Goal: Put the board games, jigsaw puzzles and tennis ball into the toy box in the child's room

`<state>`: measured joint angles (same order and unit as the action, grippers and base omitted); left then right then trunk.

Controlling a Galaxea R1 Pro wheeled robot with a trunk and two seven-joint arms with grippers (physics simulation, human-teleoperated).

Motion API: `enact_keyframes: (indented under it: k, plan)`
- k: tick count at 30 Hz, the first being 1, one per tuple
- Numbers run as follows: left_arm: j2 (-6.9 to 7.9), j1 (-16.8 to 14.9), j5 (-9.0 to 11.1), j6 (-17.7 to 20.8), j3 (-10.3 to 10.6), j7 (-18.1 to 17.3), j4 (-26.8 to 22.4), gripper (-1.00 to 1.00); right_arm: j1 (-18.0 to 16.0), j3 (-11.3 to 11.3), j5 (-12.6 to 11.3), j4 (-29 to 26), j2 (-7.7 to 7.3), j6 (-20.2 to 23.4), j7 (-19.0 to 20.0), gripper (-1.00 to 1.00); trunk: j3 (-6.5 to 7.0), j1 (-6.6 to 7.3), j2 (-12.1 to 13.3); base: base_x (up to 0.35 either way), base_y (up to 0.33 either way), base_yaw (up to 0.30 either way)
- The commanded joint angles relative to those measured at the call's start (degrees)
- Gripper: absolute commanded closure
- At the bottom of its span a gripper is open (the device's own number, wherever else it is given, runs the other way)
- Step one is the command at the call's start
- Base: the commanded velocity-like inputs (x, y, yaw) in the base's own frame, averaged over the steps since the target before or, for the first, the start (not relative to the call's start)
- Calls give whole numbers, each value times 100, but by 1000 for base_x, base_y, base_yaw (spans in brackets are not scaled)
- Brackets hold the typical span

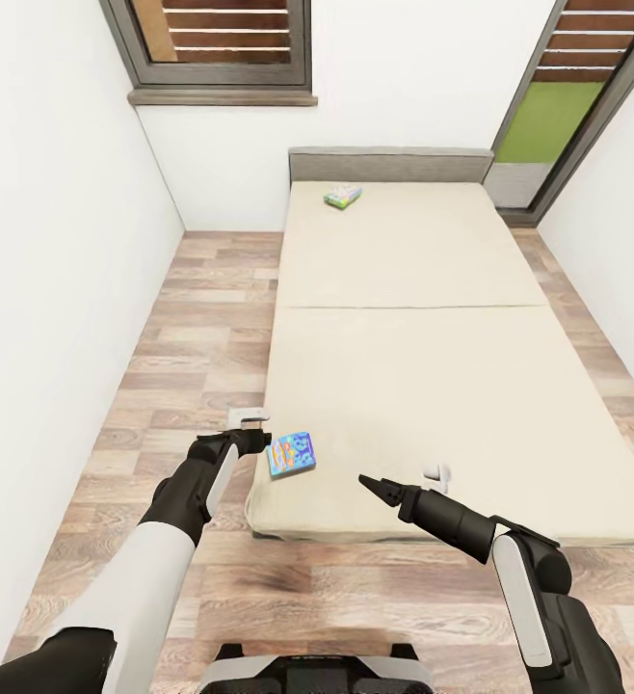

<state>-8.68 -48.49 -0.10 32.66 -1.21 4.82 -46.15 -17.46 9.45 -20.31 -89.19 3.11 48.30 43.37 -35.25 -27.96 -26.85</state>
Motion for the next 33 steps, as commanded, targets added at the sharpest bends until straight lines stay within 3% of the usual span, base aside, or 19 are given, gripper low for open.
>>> enact_keyframes:
  k: [1, 26, 33]
  plan:
    - [-6, -2, 1, 30, -12, 10, -8, -100, -4, 13, 1, -2, 5, 30, 23, -100, -16, -2, -8, 6, 0, 0]
    - [-11, -2, 1, 27, -3, 10, -16, -100, -5, 12, 10, 7, 14, 30, 31, -100, -249, -2, -8, 40, -1, 0]
    - [-11, -2, 1, 35, -2, 10, -16, -100, -4, 13, 10, 10, 12, 30, 31, -100, -315, -2, -8, 0, -127, 0]
